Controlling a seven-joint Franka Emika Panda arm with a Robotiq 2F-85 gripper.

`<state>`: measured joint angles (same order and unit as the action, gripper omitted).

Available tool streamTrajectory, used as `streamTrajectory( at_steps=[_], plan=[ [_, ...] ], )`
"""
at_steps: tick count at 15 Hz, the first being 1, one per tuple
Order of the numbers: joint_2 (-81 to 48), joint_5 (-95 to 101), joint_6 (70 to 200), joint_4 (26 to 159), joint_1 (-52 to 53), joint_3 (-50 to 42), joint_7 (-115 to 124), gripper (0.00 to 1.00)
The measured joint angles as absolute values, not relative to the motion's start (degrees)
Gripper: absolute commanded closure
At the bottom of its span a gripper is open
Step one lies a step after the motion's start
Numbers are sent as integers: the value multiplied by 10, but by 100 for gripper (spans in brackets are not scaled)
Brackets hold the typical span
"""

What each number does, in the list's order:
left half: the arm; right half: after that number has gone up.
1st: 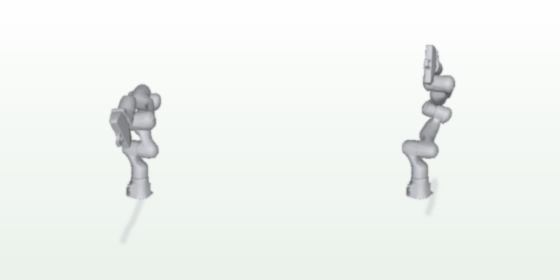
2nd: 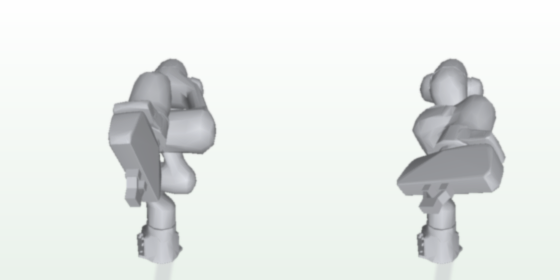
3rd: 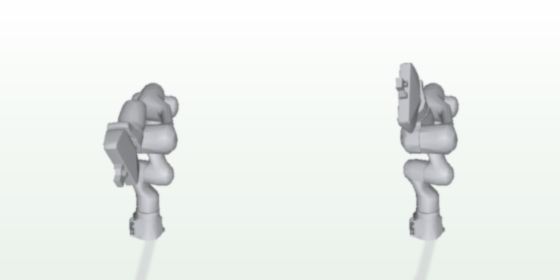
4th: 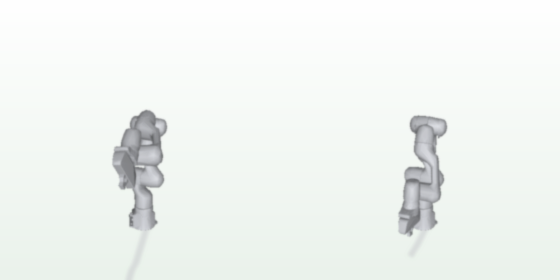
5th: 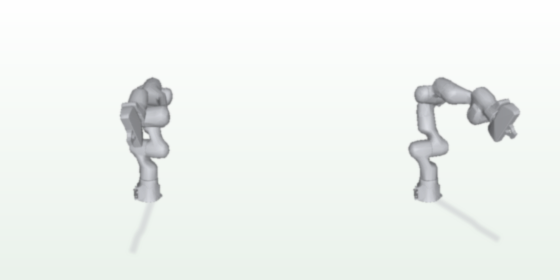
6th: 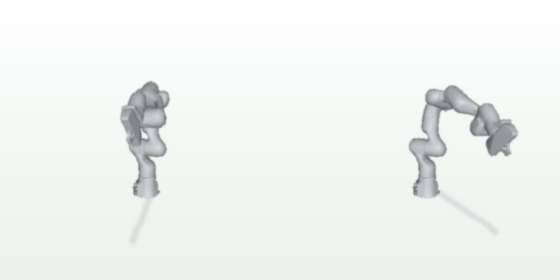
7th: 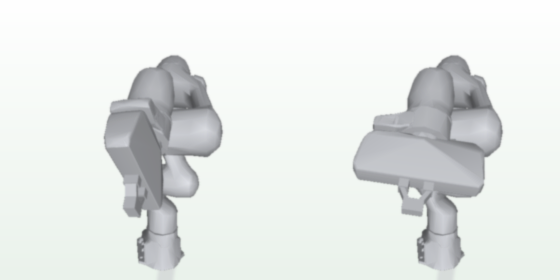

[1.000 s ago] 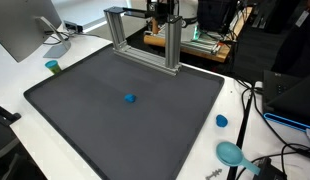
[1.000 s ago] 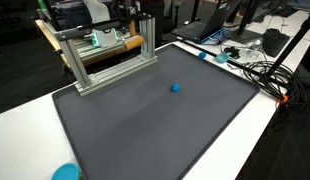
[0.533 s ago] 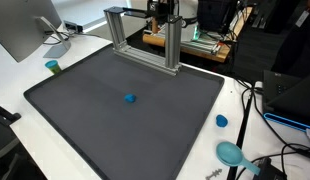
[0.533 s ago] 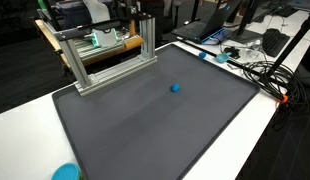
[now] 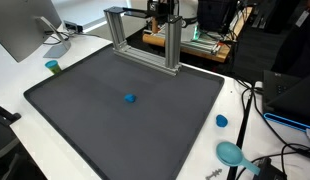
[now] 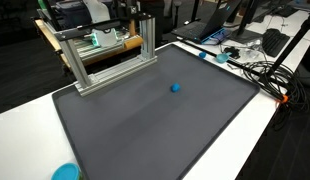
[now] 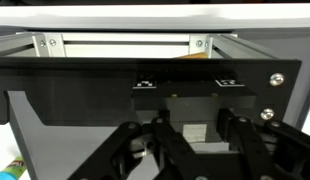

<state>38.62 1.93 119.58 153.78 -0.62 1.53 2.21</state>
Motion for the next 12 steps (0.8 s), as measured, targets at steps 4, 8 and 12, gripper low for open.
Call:
streamTrajectory(
  at_steps=[4, 8, 12],
  plan=[
    [384, 19, 1195, 1539, -6, 13, 22, 78],
    [381, 19, 1196, 1537, -7, 12, 22, 78],
    [381, 19, 1213, 1536, -4, 11, 16, 78]
  ],
)
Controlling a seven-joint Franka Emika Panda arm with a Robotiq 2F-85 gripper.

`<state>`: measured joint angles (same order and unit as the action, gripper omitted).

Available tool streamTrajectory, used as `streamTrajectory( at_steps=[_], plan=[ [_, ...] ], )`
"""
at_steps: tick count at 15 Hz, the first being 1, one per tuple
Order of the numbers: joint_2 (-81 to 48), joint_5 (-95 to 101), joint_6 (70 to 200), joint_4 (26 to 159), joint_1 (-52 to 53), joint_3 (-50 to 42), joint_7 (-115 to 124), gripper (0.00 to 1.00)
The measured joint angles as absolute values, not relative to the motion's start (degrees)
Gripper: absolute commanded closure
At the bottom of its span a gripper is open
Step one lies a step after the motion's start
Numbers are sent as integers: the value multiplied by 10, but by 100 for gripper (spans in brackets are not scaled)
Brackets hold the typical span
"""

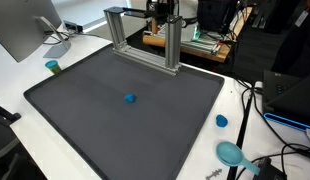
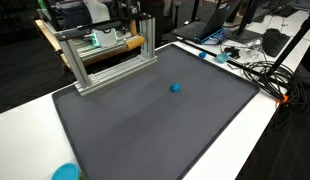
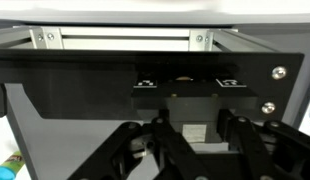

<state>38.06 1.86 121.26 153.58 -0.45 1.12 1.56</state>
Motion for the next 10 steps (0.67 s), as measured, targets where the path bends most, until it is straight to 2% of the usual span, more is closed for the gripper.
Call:
streamTrajectory(
  at_steps=[5, 10],
  plan=[
    [357, 41, 1299, 1488, -4, 21, 12, 78],
    [214, 46, 1331, 1386, -14, 18, 20, 78]
  ],
)
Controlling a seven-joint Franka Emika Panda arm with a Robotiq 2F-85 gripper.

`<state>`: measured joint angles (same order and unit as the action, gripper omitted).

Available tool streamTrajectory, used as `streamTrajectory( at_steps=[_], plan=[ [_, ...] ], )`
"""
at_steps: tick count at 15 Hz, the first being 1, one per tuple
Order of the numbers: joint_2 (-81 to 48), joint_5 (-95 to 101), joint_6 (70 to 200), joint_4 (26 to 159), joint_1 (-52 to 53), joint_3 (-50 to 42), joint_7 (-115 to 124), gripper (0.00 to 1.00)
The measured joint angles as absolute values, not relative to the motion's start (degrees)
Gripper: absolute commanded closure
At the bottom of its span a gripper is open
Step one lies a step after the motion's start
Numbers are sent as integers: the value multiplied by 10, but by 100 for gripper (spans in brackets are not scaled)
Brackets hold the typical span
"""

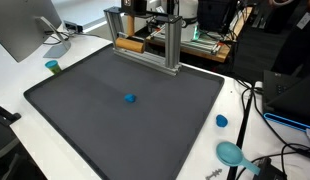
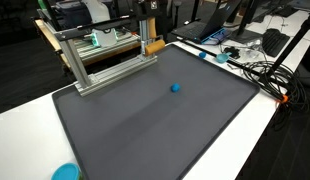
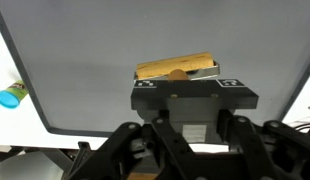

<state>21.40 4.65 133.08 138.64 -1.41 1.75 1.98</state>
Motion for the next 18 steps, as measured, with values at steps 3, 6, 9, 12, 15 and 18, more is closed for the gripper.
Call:
streamTrajectory(
  at_steps=[3, 6, 9, 12, 15, 18],
  plan=[
    [132, 43, 1331, 1336, -9, 20, 28, 53],
    [127, 44, 1331, 1337, -9, 19, 28, 78],
    [120, 40, 1341, 1337, -6, 23, 49, 78],
    [86, 42, 1363, 1311, 3, 45, 135, 78],
    [21, 74, 1360, 1242, 10, 66, 233, 78],
    [-57, 86, 1331, 1155, 12, 60, 265, 78]
  ],
)
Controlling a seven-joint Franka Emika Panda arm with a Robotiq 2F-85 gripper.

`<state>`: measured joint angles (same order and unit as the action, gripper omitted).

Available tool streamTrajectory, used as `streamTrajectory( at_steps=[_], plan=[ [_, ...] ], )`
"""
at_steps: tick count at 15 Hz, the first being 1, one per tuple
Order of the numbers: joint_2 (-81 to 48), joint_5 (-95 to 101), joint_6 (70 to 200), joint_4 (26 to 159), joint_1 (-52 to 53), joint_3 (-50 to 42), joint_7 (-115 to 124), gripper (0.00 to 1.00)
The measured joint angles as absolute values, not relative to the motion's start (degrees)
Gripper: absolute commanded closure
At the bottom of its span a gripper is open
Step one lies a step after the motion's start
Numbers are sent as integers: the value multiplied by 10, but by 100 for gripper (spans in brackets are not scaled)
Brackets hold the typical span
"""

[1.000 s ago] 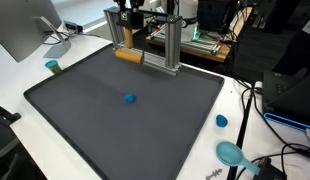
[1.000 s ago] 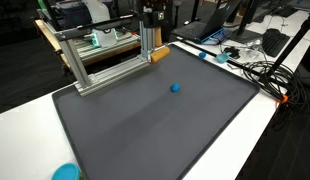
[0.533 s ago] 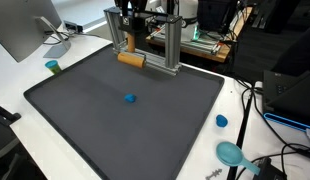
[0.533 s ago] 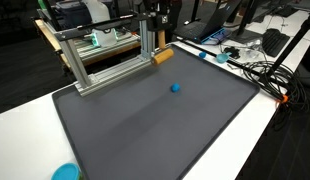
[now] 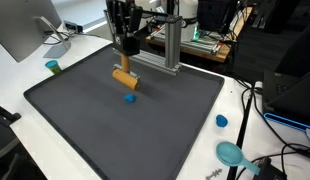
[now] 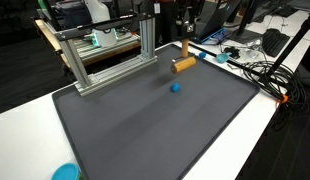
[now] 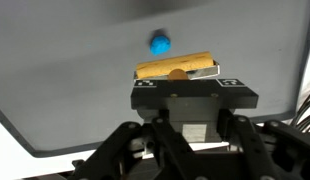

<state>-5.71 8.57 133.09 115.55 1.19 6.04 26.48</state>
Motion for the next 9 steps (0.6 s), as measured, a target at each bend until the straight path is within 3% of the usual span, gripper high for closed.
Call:
streamTrajectory(
  at_steps=[1, 2, 4, 5, 9],
  plan=[
    [-82, 85, 1316, 1129, 12, 55, 263, 78],
    [-103, 80, 1306, 1109, 12, 48, 255, 53],
    [-132, 61, 1304, 1091, 11, 38, 228, 53],
    [-139, 58, 1304, 1087, 11, 36, 222, 78],
    [-142, 57, 1304, 1093, 17, 29, 221, 78]
  ],
)
